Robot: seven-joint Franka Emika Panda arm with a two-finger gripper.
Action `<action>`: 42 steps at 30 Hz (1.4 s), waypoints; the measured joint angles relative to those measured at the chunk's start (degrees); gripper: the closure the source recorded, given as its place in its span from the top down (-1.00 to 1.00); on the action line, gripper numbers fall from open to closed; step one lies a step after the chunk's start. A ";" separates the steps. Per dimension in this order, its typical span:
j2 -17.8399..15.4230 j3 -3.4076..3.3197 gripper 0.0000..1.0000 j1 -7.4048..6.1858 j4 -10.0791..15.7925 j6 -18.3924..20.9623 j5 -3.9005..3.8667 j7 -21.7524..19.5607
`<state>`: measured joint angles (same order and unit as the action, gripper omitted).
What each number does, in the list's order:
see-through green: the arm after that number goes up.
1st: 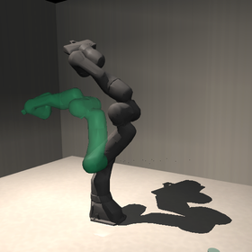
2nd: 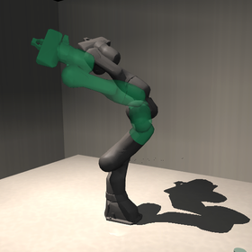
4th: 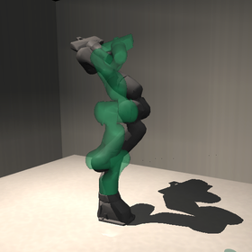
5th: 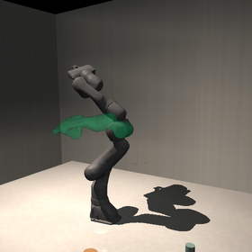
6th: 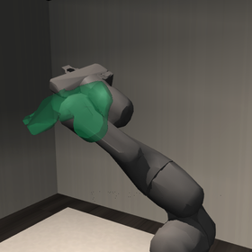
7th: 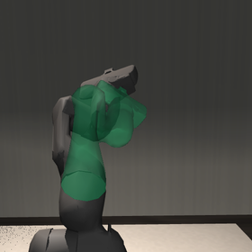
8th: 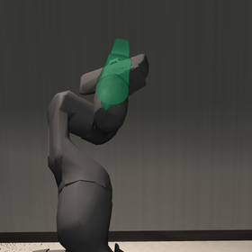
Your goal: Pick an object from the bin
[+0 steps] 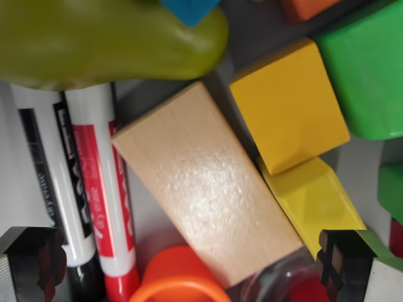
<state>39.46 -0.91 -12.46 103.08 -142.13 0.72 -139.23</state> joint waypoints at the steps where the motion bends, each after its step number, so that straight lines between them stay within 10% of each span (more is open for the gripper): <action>1: 0.49 0.00 1.00 0.00 -0.13 -0.36 0.01 0.00; 27: 2.26 0.12 1.00 0.02 -1.64 -1.79 0.07 -0.02; 28: 2.26 0.12 -1.00 0.02 -1.64 -1.79 0.07 -0.02; 42: 2.26 0.12 -1.00 0.02 -1.64 -1.79 0.07 -0.02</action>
<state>41.72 -0.78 -12.44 101.44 -143.91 0.79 -139.25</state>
